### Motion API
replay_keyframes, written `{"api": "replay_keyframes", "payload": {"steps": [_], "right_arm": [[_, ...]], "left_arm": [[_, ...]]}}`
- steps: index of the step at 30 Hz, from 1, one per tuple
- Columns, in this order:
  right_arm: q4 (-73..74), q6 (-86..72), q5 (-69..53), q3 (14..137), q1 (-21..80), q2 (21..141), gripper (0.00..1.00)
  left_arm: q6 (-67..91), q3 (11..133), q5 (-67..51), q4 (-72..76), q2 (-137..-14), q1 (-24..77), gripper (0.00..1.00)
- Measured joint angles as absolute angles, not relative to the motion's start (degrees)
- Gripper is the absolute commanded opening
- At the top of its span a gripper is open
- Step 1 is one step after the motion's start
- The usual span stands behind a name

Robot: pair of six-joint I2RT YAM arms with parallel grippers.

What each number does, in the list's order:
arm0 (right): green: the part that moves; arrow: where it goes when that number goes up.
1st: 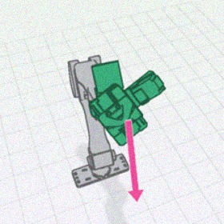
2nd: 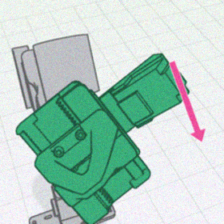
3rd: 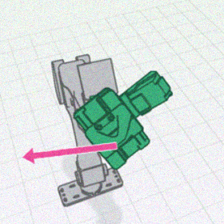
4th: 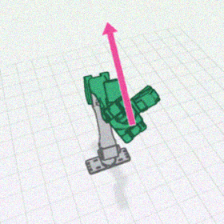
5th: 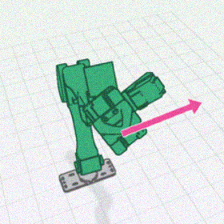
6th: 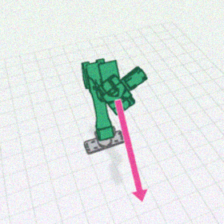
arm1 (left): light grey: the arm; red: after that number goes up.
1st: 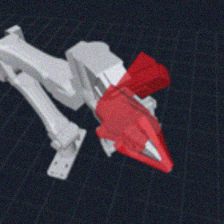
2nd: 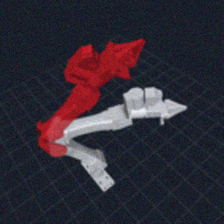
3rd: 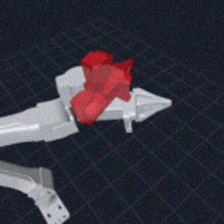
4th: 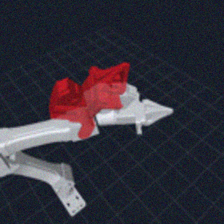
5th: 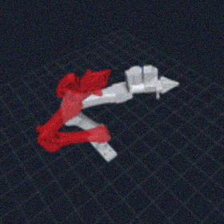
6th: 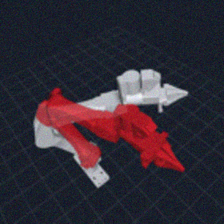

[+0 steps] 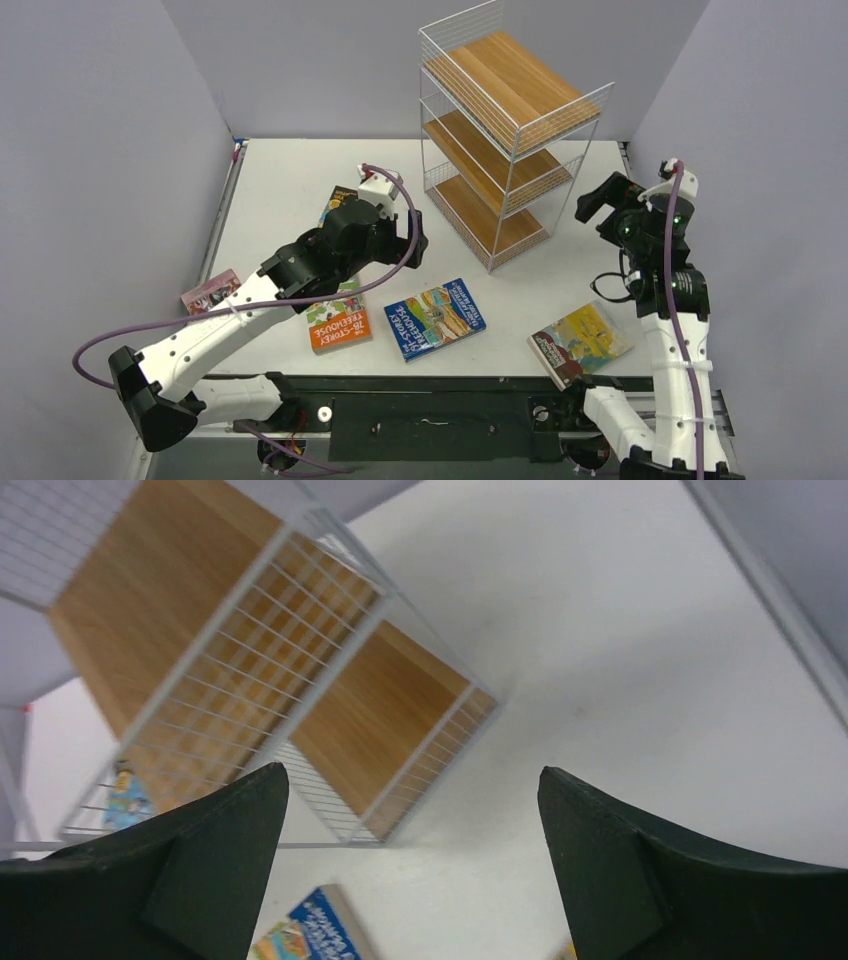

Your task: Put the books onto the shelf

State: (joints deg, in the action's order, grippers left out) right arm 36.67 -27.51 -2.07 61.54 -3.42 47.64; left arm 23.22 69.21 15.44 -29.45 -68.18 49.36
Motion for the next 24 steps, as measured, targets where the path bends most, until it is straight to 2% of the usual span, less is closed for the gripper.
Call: {"api": "replay_keyframes", "payload": {"steps": [4, 9, 12, 14, 24], "right_arm": [[29.98, -30.89, -9.98, 64.05, -3.73, 52.53, 0.91], [25.91, -32.97, -13.19, 65.52, -3.73, 54.92, 0.91], [24.51, -32.88, -13.28, 67.85, -3.73, 56.97, 0.83], [23.57, -31.77, -13.26, 69.93, -3.73, 58.96, 0.80], [23.81, -18.46, -14.20, 76.03, -3.73, 66.89, 0.78]], "left_arm": [[22.79, 68.16, 16.36, -25.82, -65.54, 49.63, 0.93], [22.92, 68.18, 16.34, -24.47, -65.17, 49.78, 0.93], [23.16, 68.18, 15.84, -24.23, -65.98, 49.80, 0.93], [23.27, 68.18, 15.84, -24.21, -66.48, 49.80, 0.93], [23.05, 65.43, 19.68, -23.68, -61.17, 49.80, 0.96]]}}
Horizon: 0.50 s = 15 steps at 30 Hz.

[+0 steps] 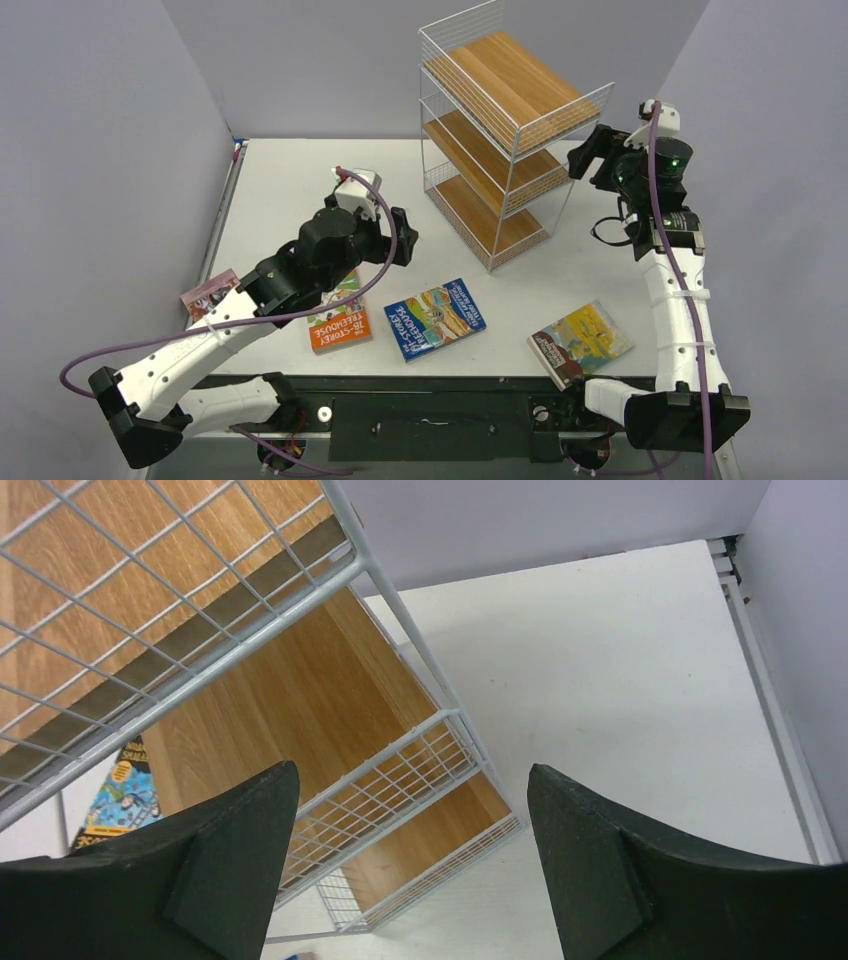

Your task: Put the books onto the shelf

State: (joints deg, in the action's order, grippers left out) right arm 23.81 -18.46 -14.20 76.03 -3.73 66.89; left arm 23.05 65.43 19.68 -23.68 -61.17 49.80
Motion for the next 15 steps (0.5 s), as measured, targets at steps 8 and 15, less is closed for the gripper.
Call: {"api": "replay_keyframes", "payload": {"steps": [8, 15], "right_arm": [[18.61, -9.19, -17.15, 75.00, -3.73, 67.59, 0.67], [11.44, -3.46, -18.06, 69.87, -3.79, 67.85, 0.67]], "left_arm": [[23.68, 64.84, 19.44, -23.40, -60.75, 49.78, 0.96], [22.26, 67.55, 17.93, -28.82, -63.92, 48.42, 0.97]]}}
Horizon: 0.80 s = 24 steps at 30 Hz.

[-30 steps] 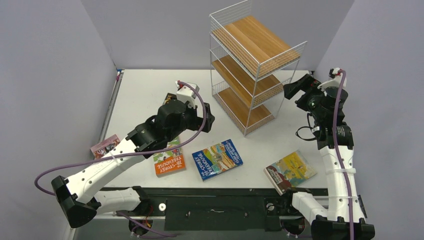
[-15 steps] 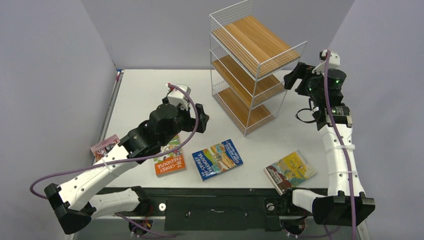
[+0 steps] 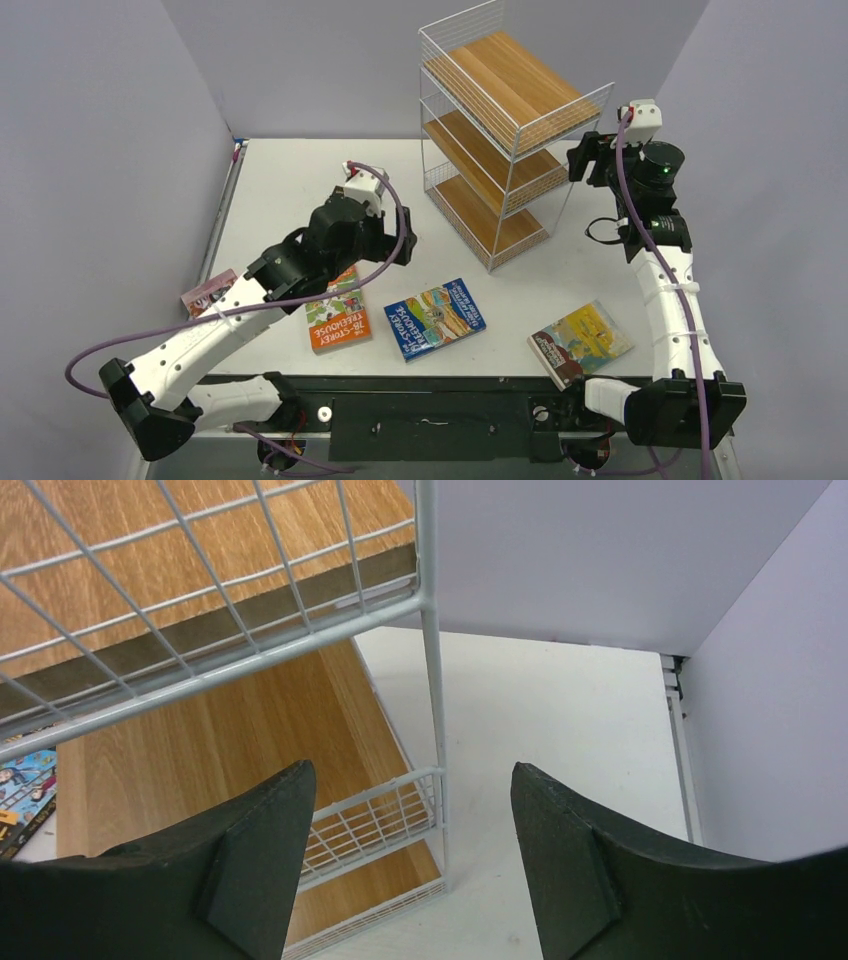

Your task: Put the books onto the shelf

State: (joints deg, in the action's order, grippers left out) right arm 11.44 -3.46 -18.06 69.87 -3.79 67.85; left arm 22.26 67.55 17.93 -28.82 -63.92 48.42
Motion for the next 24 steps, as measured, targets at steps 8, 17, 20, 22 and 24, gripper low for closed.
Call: {"api": "replay_keyframes", "payload": {"steps": [8, 17, 20, 22, 24], "right_arm": [[8.23, -1.93, -20.08, 70.35, -4.54, 70.50, 0.62], [5.52, -2.26, -23.83, 70.63, -6.02, 73.56, 0.51], [4.51, -2.96, -25.39, 70.63, -6.68, 73.93, 0.50], [3.86, -3.44, -26.13, 70.63, -6.79, 74.15, 0.50], [3.11, -3.68, -26.70, 70.65, -6.83, 74.41, 0.48]], "left_arm": [[28.60, 74.00, 4.21, -32.05, -70.78, 35.03, 0.97], [30.37, 77.08, -9.34, -32.10, -74.22, 29.32, 0.97], [30.37, 77.54, -11.97, -32.03, -74.22, 27.46, 0.97], [30.37, 77.56, -13.28, -32.01, -74.22, 26.52, 0.97], [30.37, 77.56, -14.28, -32.03, -74.22, 25.98, 0.97]]}}
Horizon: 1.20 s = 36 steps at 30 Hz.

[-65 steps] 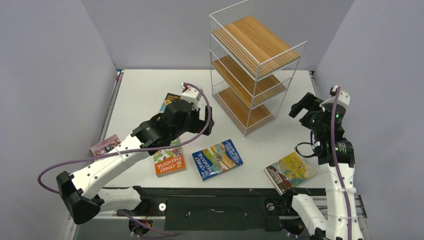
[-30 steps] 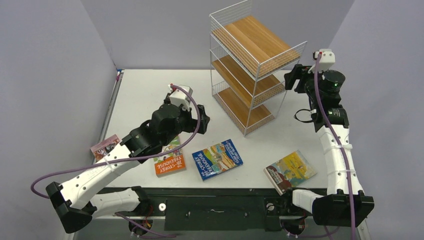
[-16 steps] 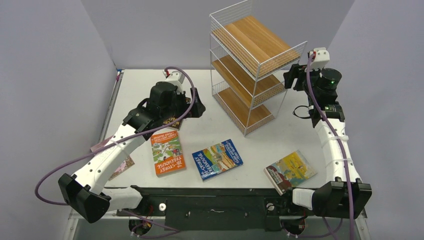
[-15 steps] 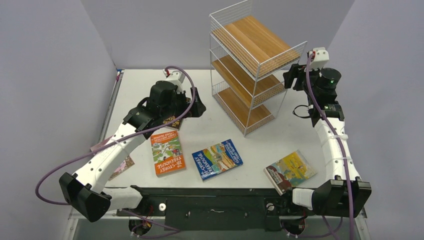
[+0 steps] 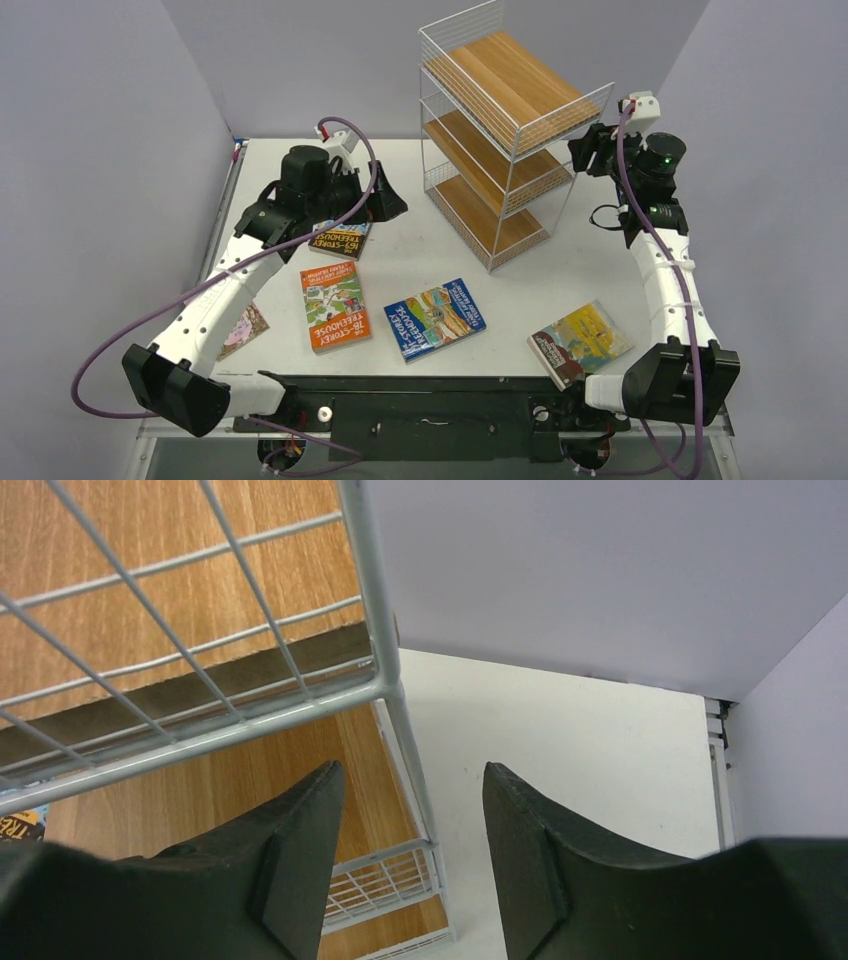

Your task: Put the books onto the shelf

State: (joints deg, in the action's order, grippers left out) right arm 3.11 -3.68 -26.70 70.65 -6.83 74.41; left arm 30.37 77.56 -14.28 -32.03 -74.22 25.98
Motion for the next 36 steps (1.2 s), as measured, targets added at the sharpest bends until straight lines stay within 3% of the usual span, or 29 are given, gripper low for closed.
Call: {"api": "replay_keyframes", "payload": {"steps": [4, 8, 11, 14, 23, 25, 30, 36], "right_arm": [[2.85, -3.84, -27.73, 70.65, -6.83, 74.78, 0.31], [1.93, -4.36, -28.01, 70.63, -6.83, 74.76, 0.24], [0.75, -5.48, -28.03, 70.24, -6.83, 74.56, 0.26], [-0.12, -6.59, -28.12, 69.87, -6.83, 74.41, 0.44], [-0.38, -7.09, -28.42, 69.87, -7.09, 74.41, 0.41], [-0.38, -7.07, -28.32, 69.87, -7.09, 74.41, 0.36], [-0.38, -7.14, -27.90, 70.46, -7.11, 75.46, 0.03], [-1.15, -5.65, -26.24, 70.96, -7.16, 76.64, 0.00]], "left_arm": [[30.44, 77.38, -15.97, -32.01, -74.22, 25.78, 0.97], [30.44, 77.56, -18.11, -32.01, -74.74, 25.69, 0.97], [30.22, 78.96, -18.94, -32.69, -76.71, 25.65, 0.97], [29.78, 79.15, -19.14, -33.41, -77.56, 25.43, 0.97], [29.56, 79.15, -20.01, -34.79, -77.65, 25.15, 0.97], [29.52, 79.15, -19.99, -35.22, -77.65, 25.12, 0.97], [29.58, 79.11, -20.12, -35.38, -77.65, 25.12, 0.97], [30.02, 79.02, -21.15, -35.31, -78.35, 24.93, 0.97]]}}
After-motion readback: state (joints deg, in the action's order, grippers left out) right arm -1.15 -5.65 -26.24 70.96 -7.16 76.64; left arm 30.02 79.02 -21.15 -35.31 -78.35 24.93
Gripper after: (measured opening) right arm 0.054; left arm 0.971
